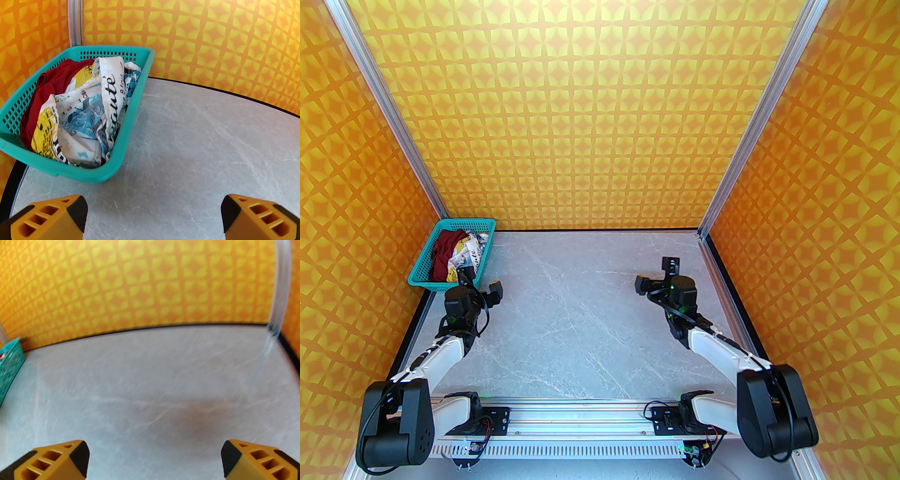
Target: Fold and stack the mixed laundry pile
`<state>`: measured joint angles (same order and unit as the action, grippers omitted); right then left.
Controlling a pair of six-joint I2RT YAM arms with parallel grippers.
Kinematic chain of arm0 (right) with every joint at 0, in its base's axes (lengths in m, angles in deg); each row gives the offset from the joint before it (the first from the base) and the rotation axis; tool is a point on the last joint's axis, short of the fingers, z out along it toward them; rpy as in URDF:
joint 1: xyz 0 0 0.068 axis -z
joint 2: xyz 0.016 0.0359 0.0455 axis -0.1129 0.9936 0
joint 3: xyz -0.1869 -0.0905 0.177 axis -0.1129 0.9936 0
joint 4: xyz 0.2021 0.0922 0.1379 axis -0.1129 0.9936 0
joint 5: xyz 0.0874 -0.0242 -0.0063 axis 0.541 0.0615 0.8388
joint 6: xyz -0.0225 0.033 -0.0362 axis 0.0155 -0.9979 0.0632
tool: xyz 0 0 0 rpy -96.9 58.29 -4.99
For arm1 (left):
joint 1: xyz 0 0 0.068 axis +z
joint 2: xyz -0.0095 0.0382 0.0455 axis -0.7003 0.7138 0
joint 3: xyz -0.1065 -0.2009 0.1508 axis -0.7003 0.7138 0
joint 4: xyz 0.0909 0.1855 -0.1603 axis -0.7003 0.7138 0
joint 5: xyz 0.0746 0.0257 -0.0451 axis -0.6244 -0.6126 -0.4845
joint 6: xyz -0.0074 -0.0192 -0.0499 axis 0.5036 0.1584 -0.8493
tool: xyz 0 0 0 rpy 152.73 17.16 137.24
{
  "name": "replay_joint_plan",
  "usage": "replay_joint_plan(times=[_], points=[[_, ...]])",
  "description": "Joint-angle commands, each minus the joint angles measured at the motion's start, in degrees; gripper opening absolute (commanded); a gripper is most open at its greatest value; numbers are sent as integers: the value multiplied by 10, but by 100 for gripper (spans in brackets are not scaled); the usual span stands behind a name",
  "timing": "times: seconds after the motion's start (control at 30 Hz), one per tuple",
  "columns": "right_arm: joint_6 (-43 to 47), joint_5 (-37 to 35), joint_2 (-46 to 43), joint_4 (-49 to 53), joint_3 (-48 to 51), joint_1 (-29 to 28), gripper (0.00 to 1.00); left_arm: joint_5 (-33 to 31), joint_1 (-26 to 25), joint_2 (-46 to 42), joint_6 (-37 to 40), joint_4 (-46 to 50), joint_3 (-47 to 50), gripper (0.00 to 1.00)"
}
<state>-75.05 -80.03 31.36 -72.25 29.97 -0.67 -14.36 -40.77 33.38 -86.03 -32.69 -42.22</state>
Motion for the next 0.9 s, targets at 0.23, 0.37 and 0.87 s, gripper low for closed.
replay_joint_plan(times=[0.23, 0.37, 0.87], points=[[-96, 146, 33, -110, 10, -62, 98, -1, 0, -39, -21, 168, -78, 99], [-155, 160, 62, -178, 25, -118, 95, 1, 44, -32, -81, 310, -173, 99], [-122, 126, 119, -161, -3, -216, 88, 50, 184, 251, -107, 646, -603, 82]])
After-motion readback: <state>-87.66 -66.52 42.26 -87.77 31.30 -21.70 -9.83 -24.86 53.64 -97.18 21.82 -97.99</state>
